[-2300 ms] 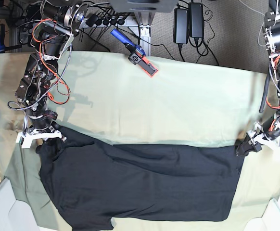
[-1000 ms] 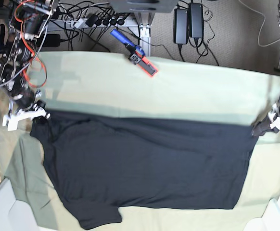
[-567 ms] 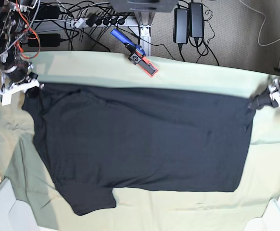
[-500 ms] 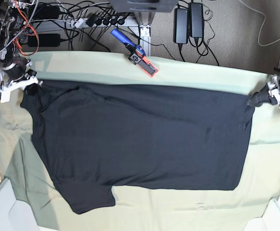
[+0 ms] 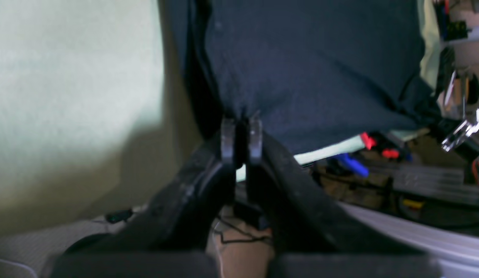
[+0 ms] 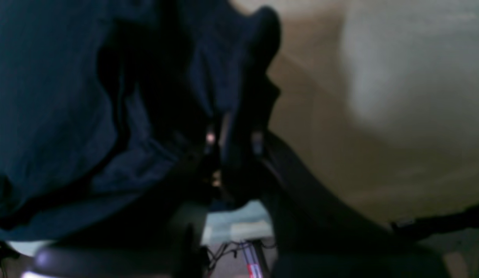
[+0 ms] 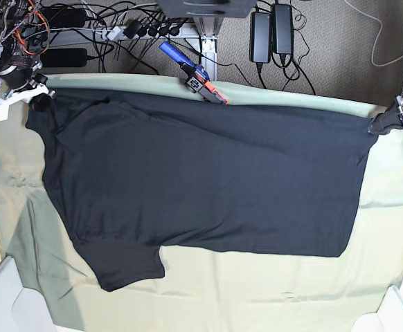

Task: Fold the T-shirt properly
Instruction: 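Drag the shirt toward the arms with both grippers, then release, then grasp the opposite long edge of the shirt with both grippers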

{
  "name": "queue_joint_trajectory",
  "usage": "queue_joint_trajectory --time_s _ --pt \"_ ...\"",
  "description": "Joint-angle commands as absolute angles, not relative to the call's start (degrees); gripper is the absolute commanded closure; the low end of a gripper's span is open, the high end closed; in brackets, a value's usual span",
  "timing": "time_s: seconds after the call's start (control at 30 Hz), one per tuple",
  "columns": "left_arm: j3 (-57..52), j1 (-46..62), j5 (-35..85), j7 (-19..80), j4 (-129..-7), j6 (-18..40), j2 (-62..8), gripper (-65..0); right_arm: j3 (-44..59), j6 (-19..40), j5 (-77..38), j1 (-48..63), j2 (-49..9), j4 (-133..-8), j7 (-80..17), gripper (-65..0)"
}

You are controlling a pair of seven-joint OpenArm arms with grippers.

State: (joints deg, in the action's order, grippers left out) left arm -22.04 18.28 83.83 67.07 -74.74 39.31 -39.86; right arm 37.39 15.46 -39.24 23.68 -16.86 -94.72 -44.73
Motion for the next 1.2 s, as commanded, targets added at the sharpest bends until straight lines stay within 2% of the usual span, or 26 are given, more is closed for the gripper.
queue_joint_trajectory --time_s 0.0,0.47,0.5,0.6,0.63,0.7,0.73,0.77,0.97,1.17 --pt "-23.1 18.3 84.8 65.8 -75.7 40.0 -41.6 0.0 38.8 18.4 -38.4 23.7 -18.6 -95.7 -43.1 0.0" --pt "-23.2 19.1 85.0 67.4 -75.7 40.0 -41.6 0.0 39.0 18.4 -38.4 24.8 -19.8 -95.7 -43.7 0.0" --pt "-23.2 19.0 85.0 67.9 -75.7 40.0 -41.6 -1.4 39.0 18.4 -38.4 24.8 -19.8 -95.7 -43.8 0.0" --pt "-23.2 19.0 85.0 69.4 -75.7 40.0 -41.6 -26.5 39.0 18.4 -38.3 24.8 -19.9 -95.7 -43.7 -1.1" --pt "-23.2 19.1 85.0 69.5 -75.7 40.0 -41.6 -31.9 39.0 18.4 -38.3 24.8 -19.8 -95.7 -43.7 -10.4" --pt "-23.5 19.0 85.0 69.5 -75.7 40.0 -41.6 -34.0 39.0 18.4 -37.9 24.8 -19.8 -95.7 -43.7 -30.3" --pt "-23.9 19.0 85.0 69.5 -75.7 40.0 -41.6 -34.0 39.0 18.4 -37.9 24.8 -19.9 -95.7 -43.7 -37.3" --pt "-24.5 19.0 85.0 69.4 -75.7 40.0 -41.6 -34.0 39.0 18.4 -37.9 24.8 -19.9 -95.7 -43.7 -40.7" --pt "-30.7 19.0 85.0 69.2 -75.9 40.0 -41.7 -34.0 39.7 18.4 -38.3 23.9 -19.9 -96.3 -43.5 -41.2" --pt "-31.2 18.9 85.0 69.3 -79.2 40.0 -42.6 -34.0 44.9 18.4 -38.4 20.1 -20.8 -100.3 -43.5 -41.2"
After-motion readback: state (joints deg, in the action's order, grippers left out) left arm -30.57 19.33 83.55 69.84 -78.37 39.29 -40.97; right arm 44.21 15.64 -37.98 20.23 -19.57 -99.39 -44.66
